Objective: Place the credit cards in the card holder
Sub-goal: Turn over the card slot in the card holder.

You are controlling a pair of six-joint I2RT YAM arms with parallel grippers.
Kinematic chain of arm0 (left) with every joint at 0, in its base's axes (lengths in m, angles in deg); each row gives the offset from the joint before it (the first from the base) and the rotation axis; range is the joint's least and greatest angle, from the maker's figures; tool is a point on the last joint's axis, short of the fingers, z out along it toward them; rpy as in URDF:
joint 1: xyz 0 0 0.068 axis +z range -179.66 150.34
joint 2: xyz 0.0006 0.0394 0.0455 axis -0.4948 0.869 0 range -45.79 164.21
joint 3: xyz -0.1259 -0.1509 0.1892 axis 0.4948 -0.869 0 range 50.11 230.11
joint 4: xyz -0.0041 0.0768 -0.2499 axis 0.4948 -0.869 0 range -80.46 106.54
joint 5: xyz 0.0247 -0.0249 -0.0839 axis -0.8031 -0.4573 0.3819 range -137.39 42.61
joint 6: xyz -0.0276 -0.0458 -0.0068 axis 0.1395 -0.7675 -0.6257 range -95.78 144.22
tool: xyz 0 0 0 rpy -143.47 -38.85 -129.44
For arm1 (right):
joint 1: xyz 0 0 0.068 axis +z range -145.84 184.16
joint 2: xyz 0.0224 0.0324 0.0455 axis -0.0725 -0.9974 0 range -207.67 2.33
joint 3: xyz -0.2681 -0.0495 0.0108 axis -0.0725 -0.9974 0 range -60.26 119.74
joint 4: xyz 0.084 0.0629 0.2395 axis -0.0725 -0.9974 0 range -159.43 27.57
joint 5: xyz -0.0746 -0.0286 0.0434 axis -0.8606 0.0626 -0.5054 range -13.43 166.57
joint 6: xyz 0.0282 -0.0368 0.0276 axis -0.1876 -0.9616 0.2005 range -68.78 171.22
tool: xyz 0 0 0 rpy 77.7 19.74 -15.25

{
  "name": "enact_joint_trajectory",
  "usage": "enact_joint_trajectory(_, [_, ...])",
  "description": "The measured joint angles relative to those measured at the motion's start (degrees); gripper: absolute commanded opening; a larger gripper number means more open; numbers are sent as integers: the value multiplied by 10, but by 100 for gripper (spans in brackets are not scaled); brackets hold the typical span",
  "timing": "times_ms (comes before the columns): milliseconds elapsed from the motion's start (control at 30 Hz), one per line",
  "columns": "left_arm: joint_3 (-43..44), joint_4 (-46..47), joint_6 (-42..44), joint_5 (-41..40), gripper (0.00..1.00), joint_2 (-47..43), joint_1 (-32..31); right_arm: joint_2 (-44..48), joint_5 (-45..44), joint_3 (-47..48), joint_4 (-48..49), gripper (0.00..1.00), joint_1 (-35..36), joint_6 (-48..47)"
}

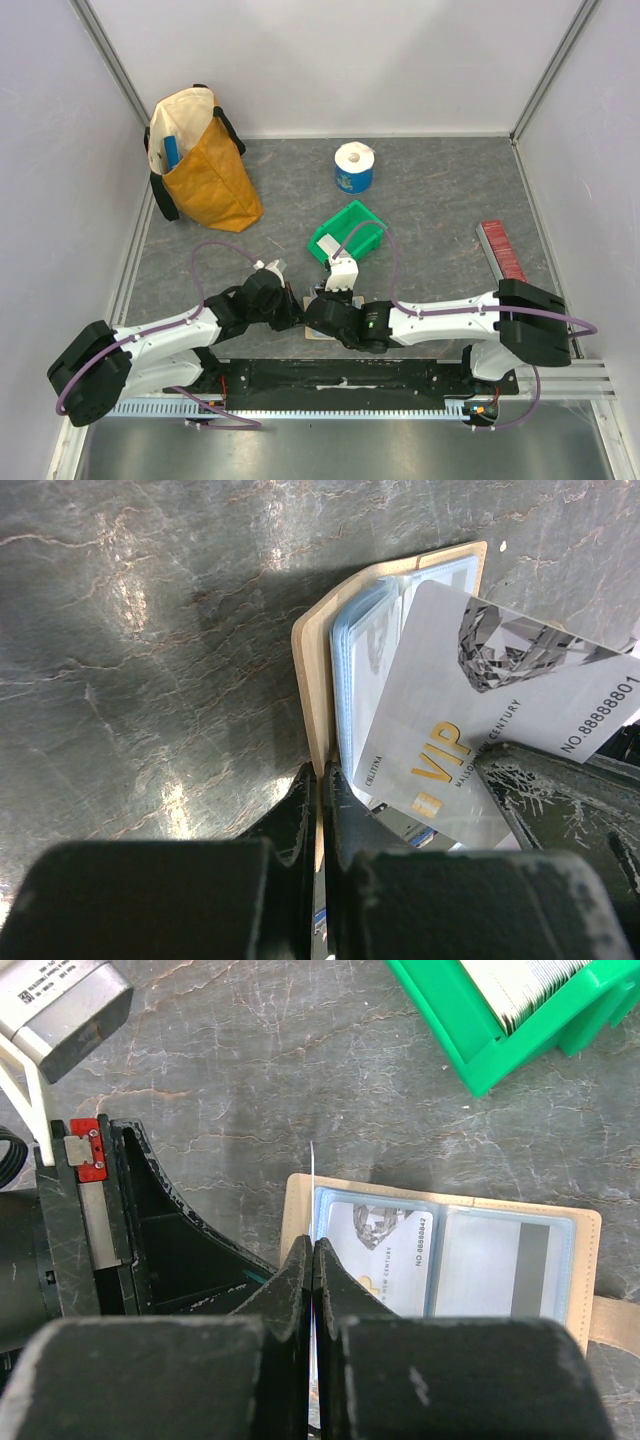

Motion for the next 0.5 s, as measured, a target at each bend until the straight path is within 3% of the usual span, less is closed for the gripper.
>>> enact_joint_trajectory(500, [0, -2, 0, 0, 2, -2, 0, -32, 4, 26, -29, 0, 1, 0])
